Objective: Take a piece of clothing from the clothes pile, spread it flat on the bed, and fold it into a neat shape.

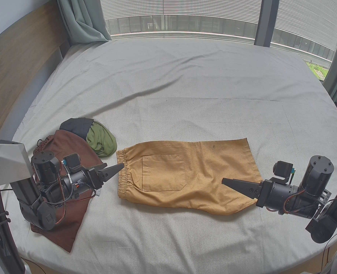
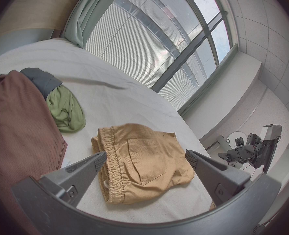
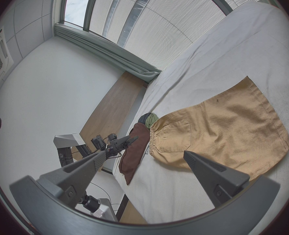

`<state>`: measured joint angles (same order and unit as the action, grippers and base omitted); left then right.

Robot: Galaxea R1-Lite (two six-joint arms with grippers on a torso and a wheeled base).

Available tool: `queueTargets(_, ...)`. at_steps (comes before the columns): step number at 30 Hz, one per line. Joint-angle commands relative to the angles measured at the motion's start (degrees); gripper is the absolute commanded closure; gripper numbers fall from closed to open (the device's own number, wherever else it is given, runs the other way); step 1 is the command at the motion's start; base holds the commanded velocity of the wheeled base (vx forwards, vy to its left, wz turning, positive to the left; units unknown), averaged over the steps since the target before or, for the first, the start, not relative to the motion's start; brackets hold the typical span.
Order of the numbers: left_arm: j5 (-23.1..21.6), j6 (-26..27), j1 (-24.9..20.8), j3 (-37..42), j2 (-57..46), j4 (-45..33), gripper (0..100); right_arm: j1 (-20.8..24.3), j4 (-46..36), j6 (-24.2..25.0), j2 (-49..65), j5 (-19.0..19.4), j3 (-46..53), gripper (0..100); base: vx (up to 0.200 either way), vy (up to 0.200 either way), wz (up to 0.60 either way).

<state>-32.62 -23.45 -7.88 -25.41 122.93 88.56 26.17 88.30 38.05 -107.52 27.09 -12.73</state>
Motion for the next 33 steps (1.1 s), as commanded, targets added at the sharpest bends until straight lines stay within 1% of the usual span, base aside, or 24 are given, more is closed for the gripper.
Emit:
queueTargets(1,0.01,-0.10,0.05,0.18,3.63,-0.06,0,-0.07,0.03,0.01,-0.67,-0.02,-0.02,0,0.000,0.000,0.00)
queueTargets(23,0.37,-0.19,-0.56,-1.31,14.71,0.03,0,-0.77,0.12,-0.08,-2.69,0.07,-0.02,0,0.000,0.000,0.00)
queueTargets(26,0.54,-1.24,-0.91,-1.75,15.41,0.03,0,-0.77,0.12,-0.08,-2.69,0.07,-0.02,0,0.000,0.000,0.00)
queueTargets(29,1.16,-4.58,-2.06,-2.54,16.20,0.03,0,-0.68,0.12,-0.17,-2.78,0.07,0.07,0,0.000,0.000,0.00)
queueTargets(33,2.39,-5.55,-2.50,-3.16,17.08,0.03,0,-0.68,0.12,-0.17,-2.96,0.07,0.07,0,0.000,0.000,0.00)
